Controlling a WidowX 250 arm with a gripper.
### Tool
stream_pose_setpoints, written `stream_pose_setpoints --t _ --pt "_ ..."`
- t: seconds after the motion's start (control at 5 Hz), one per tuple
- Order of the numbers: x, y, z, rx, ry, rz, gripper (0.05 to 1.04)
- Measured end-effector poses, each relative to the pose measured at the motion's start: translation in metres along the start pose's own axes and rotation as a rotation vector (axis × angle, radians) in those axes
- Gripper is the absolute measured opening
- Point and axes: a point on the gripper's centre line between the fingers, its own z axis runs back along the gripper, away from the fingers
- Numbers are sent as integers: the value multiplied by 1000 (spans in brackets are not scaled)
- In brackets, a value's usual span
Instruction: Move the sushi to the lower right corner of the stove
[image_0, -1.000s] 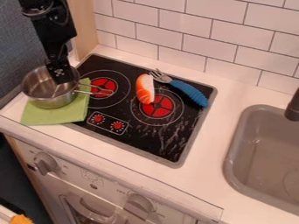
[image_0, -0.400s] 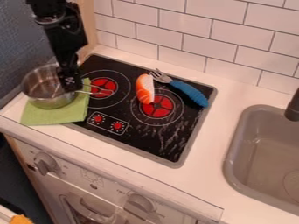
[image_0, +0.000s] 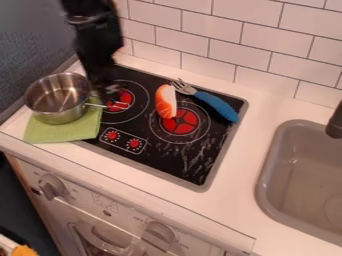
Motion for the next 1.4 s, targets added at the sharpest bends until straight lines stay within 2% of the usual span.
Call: stream_pose_setpoints --t 0.2,0.4,0.6,0.8,1.0,1.2,1.4 --pt "14 -1 11 15 0 188 1001" --pt "26 -3 17 43 31 342 1001" --pt "36 -1 10 86 70 551 1000" --pt "44 -2 0 125 52 769 1000" --pt "54 -4 -21 88 22 848 1001" --pt "64 -8 -42 42 -4 875 1000" --pt "66 -10 -55 38 -43 940 1001"
